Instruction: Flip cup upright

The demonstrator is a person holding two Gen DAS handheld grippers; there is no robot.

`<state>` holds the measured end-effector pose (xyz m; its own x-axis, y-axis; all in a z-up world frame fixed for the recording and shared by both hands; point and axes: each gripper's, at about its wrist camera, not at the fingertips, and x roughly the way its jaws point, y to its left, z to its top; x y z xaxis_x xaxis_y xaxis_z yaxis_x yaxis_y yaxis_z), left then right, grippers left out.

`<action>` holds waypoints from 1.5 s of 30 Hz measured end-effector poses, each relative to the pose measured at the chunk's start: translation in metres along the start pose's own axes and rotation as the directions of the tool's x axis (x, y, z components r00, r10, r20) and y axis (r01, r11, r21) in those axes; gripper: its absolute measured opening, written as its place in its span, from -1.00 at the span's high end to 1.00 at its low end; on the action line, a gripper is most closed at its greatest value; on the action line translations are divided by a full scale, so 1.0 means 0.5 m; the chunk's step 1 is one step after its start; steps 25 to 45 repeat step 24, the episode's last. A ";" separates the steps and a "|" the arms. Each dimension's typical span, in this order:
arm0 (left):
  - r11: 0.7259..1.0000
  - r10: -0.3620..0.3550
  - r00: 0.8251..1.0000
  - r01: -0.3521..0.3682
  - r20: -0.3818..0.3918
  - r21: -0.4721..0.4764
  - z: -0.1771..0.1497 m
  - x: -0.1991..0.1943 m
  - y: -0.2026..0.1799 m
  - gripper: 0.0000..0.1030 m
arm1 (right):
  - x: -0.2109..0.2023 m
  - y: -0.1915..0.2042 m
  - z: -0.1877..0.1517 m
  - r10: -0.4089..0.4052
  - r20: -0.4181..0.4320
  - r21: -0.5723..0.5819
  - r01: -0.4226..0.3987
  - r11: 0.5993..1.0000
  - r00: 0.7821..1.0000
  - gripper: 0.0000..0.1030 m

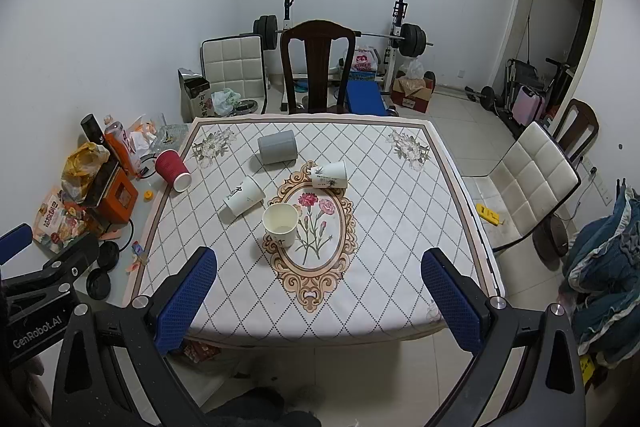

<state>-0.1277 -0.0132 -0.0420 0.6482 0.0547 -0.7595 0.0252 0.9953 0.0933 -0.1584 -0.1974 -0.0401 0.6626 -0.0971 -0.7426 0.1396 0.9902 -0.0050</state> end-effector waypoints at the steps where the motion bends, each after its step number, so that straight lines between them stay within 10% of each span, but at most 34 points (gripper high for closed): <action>1: 1.000 -0.001 1.000 0.001 0.001 0.001 0.000 0.000 -0.001 -0.98 | -0.001 0.000 -0.001 0.000 0.000 0.000 0.000 1.000 1.000 -1.00; 45: 1.000 -0.002 1.000 0.002 -0.009 0.000 -0.001 -0.005 0.012 -0.98 | -0.002 0.000 0.001 0.001 -0.001 0.000 -0.001 1.000 1.000 -1.00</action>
